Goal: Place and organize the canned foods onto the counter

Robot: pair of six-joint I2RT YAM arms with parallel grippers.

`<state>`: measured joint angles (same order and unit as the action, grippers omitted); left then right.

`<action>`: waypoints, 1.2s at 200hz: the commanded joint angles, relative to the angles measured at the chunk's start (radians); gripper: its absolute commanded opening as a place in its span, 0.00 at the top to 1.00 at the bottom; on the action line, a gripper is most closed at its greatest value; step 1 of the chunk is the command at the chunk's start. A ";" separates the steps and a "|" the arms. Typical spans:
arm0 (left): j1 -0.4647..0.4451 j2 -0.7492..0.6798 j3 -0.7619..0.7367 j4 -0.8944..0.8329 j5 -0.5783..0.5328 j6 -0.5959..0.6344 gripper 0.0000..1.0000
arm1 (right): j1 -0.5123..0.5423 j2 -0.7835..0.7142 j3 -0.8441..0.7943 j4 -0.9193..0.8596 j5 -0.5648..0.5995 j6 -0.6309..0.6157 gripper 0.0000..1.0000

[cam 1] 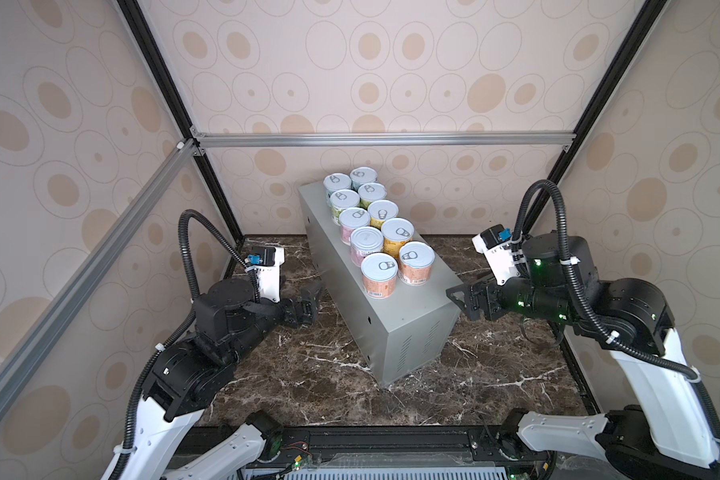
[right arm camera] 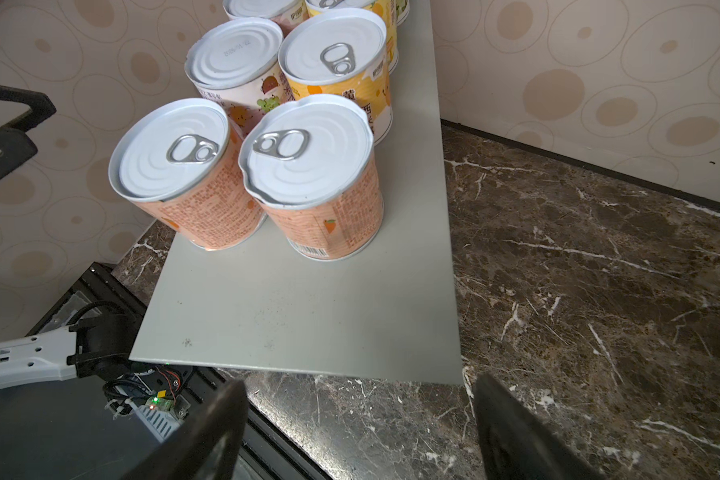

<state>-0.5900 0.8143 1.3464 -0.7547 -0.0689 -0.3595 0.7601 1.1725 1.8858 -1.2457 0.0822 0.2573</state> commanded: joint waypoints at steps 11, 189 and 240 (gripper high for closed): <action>-0.026 -0.017 0.029 0.031 -0.022 -0.023 0.06 | 0.008 -0.056 -0.064 0.062 0.011 0.019 0.13; -0.438 0.443 0.639 -0.054 -0.633 0.226 0.01 | 0.008 -0.094 -0.160 0.085 0.034 0.000 0.14; -0.588 0.413 0.498 0.025 -0.821 0.195 0.01 | 0.008 -0.130 -0.191 0.102 0.050 -0.011 0.13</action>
<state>-1.1294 1.2663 1.8977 -0.7719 -0.7490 -0.1749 0.7601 1.0660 1.7107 -1.1587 0.1120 0.2626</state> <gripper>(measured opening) 0.990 0.868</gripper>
